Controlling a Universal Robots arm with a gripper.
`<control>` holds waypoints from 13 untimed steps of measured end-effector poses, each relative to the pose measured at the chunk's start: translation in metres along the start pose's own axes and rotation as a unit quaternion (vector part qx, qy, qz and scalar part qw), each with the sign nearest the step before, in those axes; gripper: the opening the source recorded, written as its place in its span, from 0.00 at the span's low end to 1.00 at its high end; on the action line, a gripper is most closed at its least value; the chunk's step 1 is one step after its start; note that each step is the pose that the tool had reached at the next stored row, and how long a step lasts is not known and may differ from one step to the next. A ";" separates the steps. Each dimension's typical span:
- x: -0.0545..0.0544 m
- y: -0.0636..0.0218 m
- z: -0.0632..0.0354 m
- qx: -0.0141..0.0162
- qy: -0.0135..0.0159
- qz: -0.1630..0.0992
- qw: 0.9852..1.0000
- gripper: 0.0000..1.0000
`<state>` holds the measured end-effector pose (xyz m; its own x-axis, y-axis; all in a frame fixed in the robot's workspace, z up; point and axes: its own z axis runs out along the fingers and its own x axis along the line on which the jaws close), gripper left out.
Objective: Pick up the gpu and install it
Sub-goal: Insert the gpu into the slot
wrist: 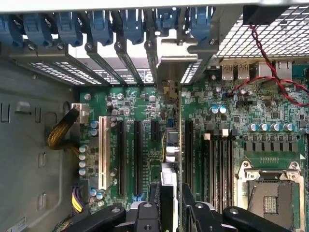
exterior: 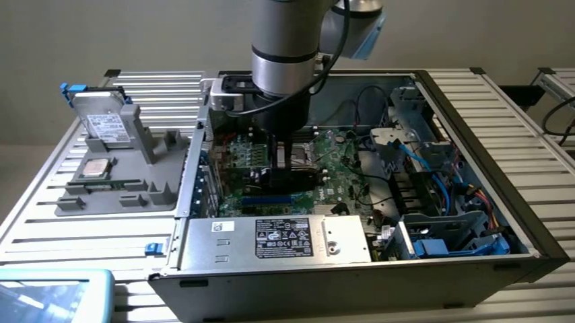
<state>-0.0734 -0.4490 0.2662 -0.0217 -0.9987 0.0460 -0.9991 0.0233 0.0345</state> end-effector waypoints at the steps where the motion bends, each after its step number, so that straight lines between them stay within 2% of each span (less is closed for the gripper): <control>1: 0.001 0.0007 0.0005 0.000 -0.001 0.000 1.000 0.28; 3: 0.002 0.0012 0.0015 0.000 -0.003 0.000 1.000 0.28; 8: 0.003 0.0035 0.0032 0.000 -0.005 0.000 1.000 0.28; 13: 0.003 0.0064 0.0049 -0.001 -0.006 0.000 1.000 0.28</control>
<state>-0.0800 -0.4522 0.2617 -0.0225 -0.9992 0.0343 -0.9991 0.0237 0.0365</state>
